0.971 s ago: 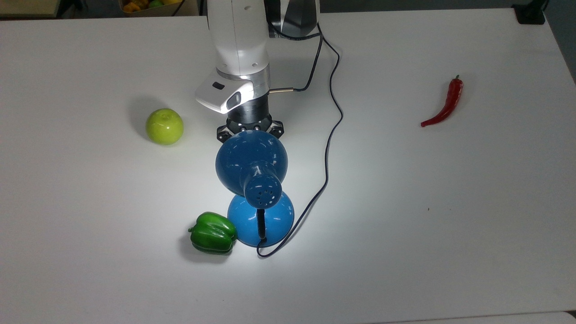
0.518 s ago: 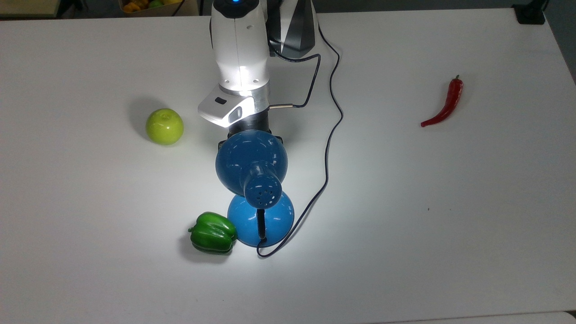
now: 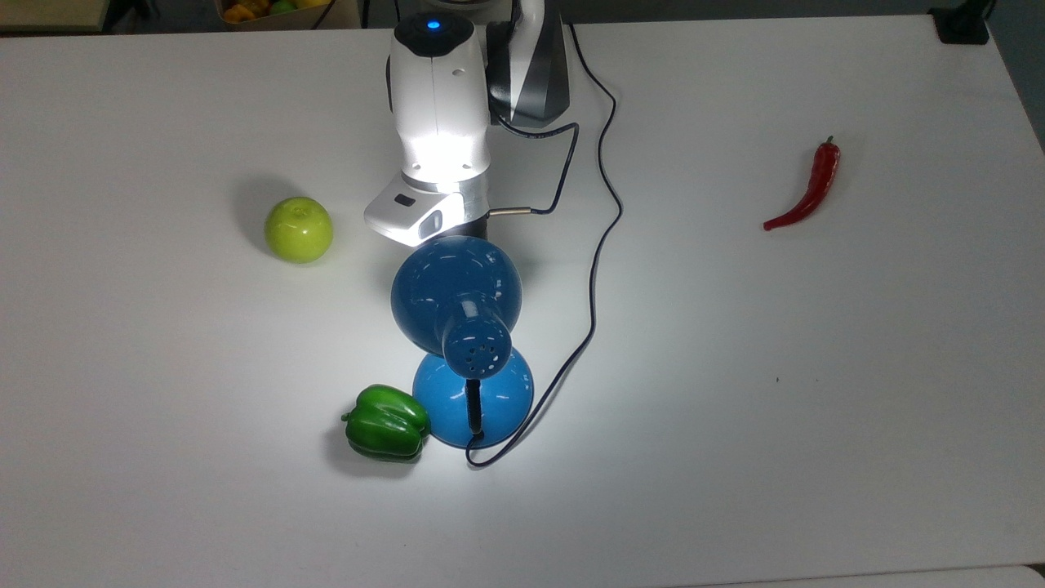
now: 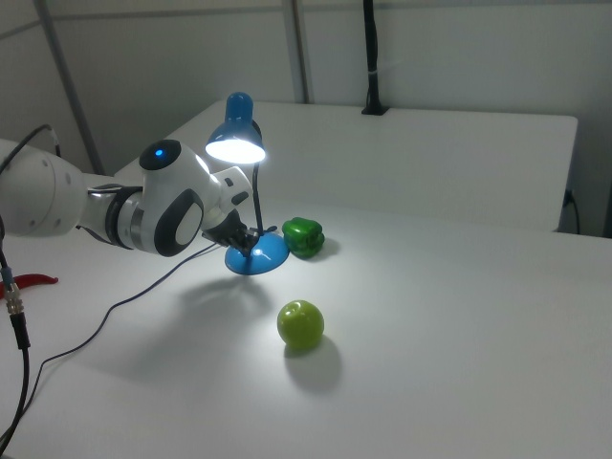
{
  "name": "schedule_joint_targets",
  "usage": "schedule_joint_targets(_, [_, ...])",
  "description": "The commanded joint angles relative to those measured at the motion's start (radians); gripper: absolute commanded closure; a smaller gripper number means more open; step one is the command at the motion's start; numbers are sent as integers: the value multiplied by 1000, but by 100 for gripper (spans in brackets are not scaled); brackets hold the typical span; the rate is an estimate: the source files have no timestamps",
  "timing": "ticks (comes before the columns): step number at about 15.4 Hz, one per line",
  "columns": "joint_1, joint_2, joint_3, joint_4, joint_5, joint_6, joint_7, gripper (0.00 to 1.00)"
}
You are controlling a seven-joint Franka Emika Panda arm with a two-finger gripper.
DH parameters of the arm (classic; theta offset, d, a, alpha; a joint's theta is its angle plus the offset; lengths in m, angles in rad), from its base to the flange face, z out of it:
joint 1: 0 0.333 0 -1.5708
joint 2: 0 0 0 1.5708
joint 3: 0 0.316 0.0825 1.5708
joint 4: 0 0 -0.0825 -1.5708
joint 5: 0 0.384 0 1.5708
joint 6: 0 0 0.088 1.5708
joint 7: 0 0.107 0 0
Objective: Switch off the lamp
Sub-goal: 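Lower the gripper onto the switch on the lamp base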
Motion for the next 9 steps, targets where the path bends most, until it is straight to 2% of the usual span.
schedule_joint_targets(1, [13,11,-6,-2,-26,28,24,100])
schedule_joint_targets(9, [17,22,-6,-4,-26,28,24,100])
